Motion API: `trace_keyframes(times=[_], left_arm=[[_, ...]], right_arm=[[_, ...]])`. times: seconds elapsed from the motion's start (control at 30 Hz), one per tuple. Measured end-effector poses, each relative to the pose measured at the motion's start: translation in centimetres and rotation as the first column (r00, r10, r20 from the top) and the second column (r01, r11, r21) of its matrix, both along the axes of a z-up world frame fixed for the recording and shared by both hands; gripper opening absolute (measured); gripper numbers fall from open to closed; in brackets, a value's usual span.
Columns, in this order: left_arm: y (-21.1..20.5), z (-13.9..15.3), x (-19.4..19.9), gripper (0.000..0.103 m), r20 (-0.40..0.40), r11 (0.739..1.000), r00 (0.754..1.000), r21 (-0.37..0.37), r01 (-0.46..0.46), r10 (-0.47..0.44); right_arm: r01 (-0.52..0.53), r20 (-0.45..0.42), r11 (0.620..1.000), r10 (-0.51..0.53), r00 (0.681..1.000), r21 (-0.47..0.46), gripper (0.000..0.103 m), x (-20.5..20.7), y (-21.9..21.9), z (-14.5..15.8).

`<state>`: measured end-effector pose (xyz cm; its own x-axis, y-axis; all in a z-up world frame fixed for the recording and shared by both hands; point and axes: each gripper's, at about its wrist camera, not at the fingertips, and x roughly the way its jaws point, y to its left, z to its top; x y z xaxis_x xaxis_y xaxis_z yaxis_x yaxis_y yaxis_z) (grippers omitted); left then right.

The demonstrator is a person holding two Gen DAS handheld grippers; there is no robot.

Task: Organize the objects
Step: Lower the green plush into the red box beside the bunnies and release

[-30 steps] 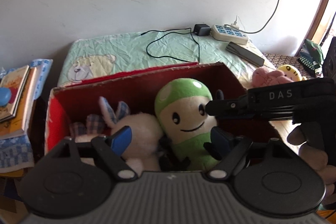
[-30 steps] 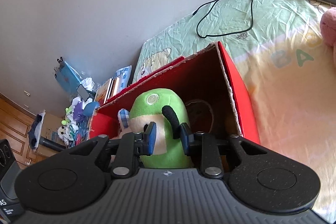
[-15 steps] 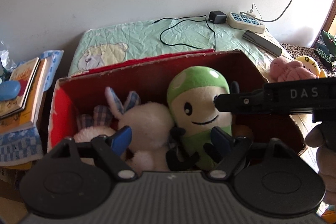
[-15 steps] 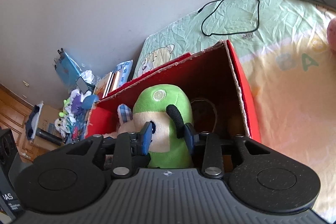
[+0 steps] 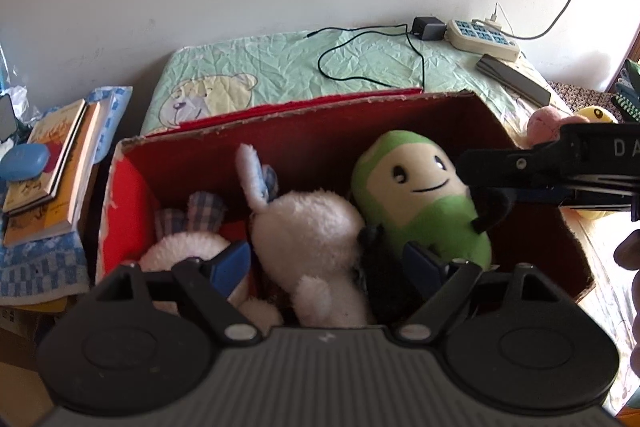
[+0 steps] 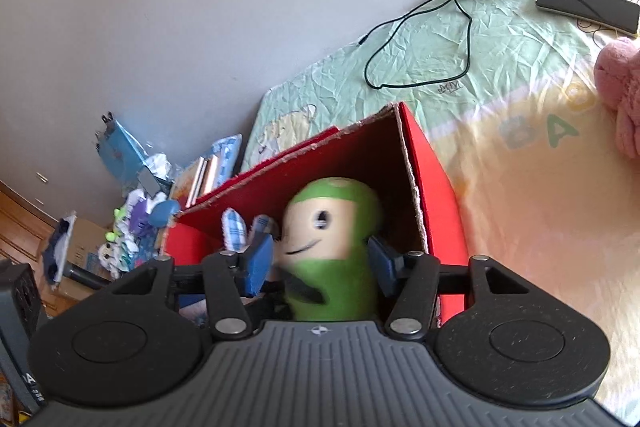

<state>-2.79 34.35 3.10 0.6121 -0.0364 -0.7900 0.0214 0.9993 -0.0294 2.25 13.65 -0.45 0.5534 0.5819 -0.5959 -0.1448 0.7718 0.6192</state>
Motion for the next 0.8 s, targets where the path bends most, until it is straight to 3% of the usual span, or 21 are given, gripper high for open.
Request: trace_keyframes(times=[0.23, 0.43, 0.53, 0.67, 0.8], left_arm=[[0.0, 0.4, -0.2, 0.085, 0.005, 1.000, 1.000, -0.017, -0.003, 0.003], [-0.4, 0.8, -0.4, 0.085, 0.011, 1.000, 1.000, -0.001, -0.010, 0.010], [-0.9, 1.0, -0.5, 0.085, 0.009, 1.000, 1.000, 0.018, -0.017, 0.016], [-1.5, 1.4, -0.7, 0.084, 0.014, 0.998, 0.999, 0.051, -0.034, 0.034], [-2.2, 1.8, -0.9, 0.084, 0.018, 0.996, 0.999, 0.069, -0.052, 0.051]], right_arm=[[-0.025, -0.008, 1.000, 0.024, 1.000, -0.010, 0.054, 0.1, 0.8, -0.3], [-0.050, 0.021, 0.998, 0.050, 0.998, -0.039, 0.062, 0.0, 1.9, -0.1], [-0.047, 0.004, 0.999, 0.047, 0.999, -0.016, 0.053, 0.3, 1.2, -0.3], [-0.038, -0.010, 0.999, 0.038, 0.999, 0.033, 0.053, 0.2, 0.5, -0.2], [-0.050, 0.019, 0.999, 0.050, 0.999, 0.018, 0.053, -0.5, 0.4, 0.4]])
